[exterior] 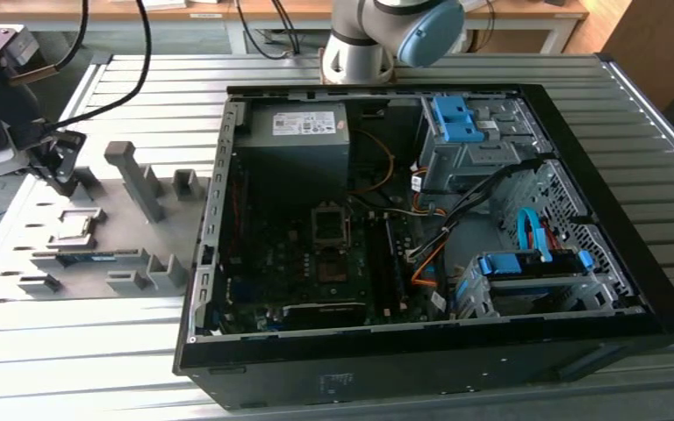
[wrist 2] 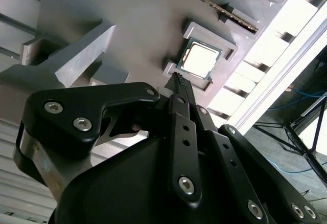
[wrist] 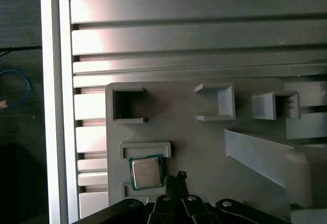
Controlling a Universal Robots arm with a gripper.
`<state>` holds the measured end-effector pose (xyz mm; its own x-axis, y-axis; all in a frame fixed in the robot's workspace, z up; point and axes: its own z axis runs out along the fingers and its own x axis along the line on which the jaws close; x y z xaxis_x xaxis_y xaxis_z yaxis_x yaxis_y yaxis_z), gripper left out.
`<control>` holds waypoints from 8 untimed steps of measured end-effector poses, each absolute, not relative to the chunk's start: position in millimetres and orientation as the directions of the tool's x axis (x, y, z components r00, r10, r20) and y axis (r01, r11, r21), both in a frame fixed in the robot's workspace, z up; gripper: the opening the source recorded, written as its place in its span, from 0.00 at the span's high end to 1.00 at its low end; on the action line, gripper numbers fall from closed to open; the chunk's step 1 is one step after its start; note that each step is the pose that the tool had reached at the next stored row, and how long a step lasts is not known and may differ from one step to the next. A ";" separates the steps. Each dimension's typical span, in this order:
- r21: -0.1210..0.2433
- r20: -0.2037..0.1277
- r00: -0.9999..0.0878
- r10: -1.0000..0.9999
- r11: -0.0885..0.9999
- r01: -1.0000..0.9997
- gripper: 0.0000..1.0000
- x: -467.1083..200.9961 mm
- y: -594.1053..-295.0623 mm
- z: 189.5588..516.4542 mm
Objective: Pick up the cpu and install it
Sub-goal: 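Reach for the cpu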
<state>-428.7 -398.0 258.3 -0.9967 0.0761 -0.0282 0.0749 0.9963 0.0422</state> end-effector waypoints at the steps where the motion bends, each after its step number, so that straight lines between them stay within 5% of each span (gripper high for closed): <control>1: 0.042 -0.028 -0.997 0.076 0.996 0.075 0.90 -428.7 -398.0 257.5; 8: 0.042 -0.028 -0.997 0.076 0.996 0.075 0.90 -428.7 -398.0 251.9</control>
